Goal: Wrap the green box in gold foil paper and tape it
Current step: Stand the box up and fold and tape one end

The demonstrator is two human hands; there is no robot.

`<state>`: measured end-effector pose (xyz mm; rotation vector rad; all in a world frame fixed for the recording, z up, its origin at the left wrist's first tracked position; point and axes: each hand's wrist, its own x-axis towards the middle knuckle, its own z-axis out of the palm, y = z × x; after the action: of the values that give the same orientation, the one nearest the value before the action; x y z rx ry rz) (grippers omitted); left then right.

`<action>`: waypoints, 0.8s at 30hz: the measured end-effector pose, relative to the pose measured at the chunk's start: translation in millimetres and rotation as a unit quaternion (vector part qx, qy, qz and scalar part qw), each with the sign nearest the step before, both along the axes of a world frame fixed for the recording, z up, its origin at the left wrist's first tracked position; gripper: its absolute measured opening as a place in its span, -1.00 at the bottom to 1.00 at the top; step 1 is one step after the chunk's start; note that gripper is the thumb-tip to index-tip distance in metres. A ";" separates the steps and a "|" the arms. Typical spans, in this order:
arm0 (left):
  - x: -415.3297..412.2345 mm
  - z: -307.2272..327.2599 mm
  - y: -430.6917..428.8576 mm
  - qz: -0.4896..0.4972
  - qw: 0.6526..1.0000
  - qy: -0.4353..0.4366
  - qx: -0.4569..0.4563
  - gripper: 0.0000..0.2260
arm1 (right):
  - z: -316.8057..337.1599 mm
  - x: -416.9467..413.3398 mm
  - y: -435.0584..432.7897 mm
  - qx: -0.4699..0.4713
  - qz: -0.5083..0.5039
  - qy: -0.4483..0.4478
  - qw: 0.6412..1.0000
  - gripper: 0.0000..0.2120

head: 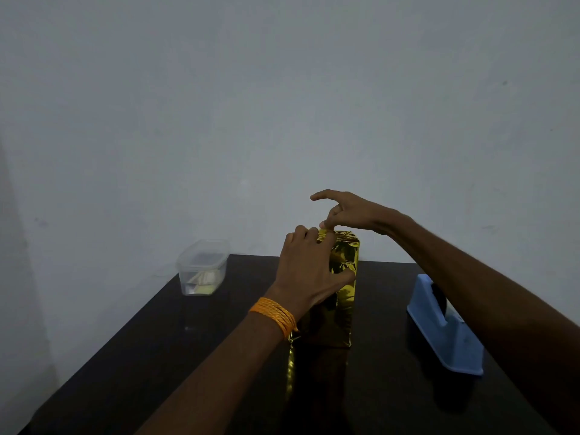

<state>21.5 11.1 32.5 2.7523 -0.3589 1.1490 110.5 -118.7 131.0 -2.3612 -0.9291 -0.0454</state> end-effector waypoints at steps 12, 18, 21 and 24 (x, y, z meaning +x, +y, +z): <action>0.3 1.3 -0.4 -0.001 1.000 0.012 0.005 -0.32 | 11.5 25.1 8.9 -0.167 -0.043 -0.067 0.983 -0.33; -0.9 2.4 1.6 0.001 1.000 0.017 -0.003 -0.40 | 18.6 21.1 5.0 -0.202 -0.109 -0.086 0.969 -0.29; 1.3 1.8 2.2 -0.007 1.000 0.017 -0.011 -0.32 | 1.8 24.2 -5.0 -0.175 -0.142 -0.071 0.972 -0.31; 2.4 0.3 2.8 -0.009 1.000 0.011 -0.003 -0.29 | -21.0 20.5 -16.0 -0.056 -0.170 -0.022 0.984 -0.40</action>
<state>23.9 13.9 32.8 2.7489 -0.3767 1.1134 131.0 -134.6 110.0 -2.6097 -0.5511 -0.1854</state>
